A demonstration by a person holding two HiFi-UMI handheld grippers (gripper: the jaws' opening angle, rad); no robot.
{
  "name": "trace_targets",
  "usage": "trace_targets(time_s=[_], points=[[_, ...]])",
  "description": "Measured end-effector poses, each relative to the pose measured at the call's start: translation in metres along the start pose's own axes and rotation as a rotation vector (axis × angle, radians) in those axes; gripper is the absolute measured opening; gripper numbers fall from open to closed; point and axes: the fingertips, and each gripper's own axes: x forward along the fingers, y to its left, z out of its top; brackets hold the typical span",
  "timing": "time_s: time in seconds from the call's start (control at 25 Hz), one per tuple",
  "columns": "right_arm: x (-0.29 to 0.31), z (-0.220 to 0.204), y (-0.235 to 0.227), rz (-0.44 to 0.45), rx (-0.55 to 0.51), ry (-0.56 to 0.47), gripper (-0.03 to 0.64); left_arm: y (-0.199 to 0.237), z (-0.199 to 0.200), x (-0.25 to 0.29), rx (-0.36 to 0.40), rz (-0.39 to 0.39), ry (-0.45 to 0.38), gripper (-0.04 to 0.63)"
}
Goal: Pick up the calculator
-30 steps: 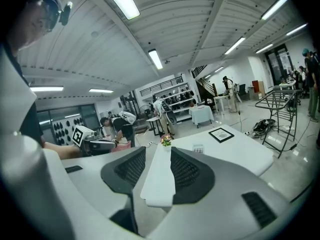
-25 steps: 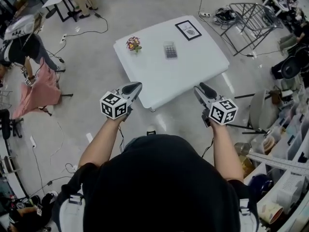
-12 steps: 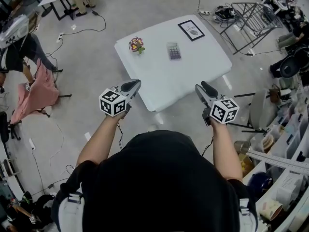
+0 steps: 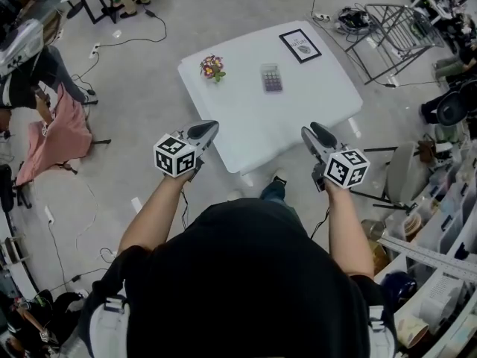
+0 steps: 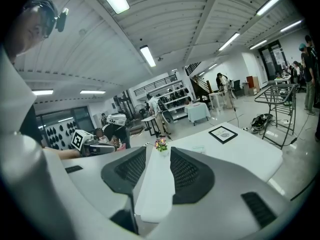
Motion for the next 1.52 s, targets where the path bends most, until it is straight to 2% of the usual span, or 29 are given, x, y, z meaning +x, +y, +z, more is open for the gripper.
trace_targets(time_s=[0.36, 1.0, 1.28, 1.52], points=[[0.019, 0.019, -0.059, 0.085, 0.016, 0.011, 0.161, -0.004, 0.015, 0.046, -0.010, 0.085, 0.011, 0.018], [0.034, 0.072, -0.213, 0.220, 0.015, 0.083, 0.161, -0.038, 0.059, 0.192, -0.036, 0.199, 0.006, 0.018], [0.042, 0.080, -0.236, 0.285, 0.000, 0.115, 0.161, -0.048, 0.061, 0.213, -0.056, 0.250, -0.008, 0.018], [0.053, 0.083, -0.236, 0.317, -0.012, 0.134, 0.161, -0.046, 0.057, 0.206, -0.065, 0.279, -0.005, 0.018]])
